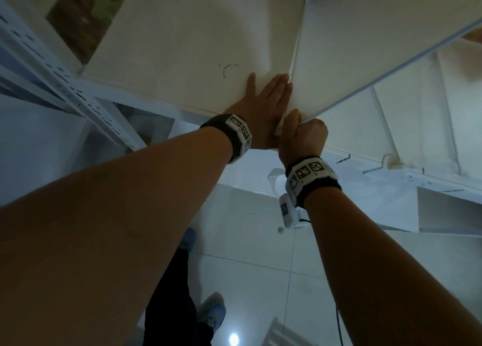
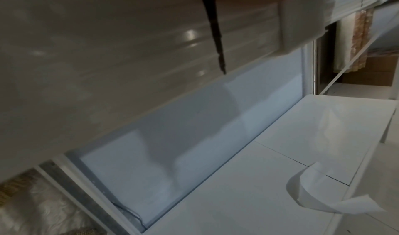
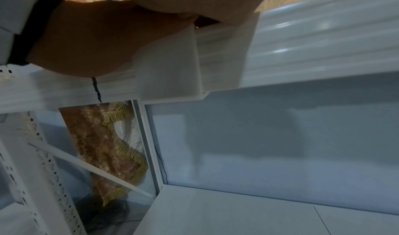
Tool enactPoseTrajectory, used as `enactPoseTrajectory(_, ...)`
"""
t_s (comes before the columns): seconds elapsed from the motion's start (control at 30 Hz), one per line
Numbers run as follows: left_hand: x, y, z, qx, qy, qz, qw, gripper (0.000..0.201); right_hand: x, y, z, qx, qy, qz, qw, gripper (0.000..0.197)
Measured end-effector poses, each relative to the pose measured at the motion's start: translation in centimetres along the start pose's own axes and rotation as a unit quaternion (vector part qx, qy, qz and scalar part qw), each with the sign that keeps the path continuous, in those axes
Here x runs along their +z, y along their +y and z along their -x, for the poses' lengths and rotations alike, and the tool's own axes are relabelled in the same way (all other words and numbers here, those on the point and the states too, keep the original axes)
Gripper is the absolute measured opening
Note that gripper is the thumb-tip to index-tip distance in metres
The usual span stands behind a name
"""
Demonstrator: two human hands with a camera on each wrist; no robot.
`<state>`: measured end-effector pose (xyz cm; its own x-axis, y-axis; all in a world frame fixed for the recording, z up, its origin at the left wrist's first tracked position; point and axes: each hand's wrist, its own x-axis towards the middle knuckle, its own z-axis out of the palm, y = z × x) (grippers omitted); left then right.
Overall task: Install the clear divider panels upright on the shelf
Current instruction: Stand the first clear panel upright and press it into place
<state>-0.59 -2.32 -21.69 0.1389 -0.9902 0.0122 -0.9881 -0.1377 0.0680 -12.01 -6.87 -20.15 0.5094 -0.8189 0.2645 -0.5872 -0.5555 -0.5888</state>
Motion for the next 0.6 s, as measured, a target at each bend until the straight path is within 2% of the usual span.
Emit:
enactPoseTrajectory(0.1, 0.18, 0.1, -0.14, 0.0, 0.004, -0.007, 1.0, 0.101, -0.02, 0.05, -0.05, 0.004, 0.001, 0.014, 1.0, 0.048)
enactPoseTrajectory(0.3, 0.04, 0.3, -0.23, -0.008, -0.003, -0.021, 1.0, 0.091, -0.02, -0.31, -0.24, -0.055, -0.036, 0.117, 0.991, 0.05)
enactPoseTrajectory(0.47, 0.22, 0.33, -0.08, -0.001, 0.008, -0.027, 1.0, 0.089, 0.0, -0.22, 0.04, -0.04, -0.024, 0.126, 0.991, 0.049)
enactPoseTrajectory(0.6, 0.05, 0.16, -0.11, 0.0, 0.013, -0.023, 1.0, 0.087, -0.06, -0.67, 0.12, -0.009, -0.028, 0.174, 0.984, 0.049)
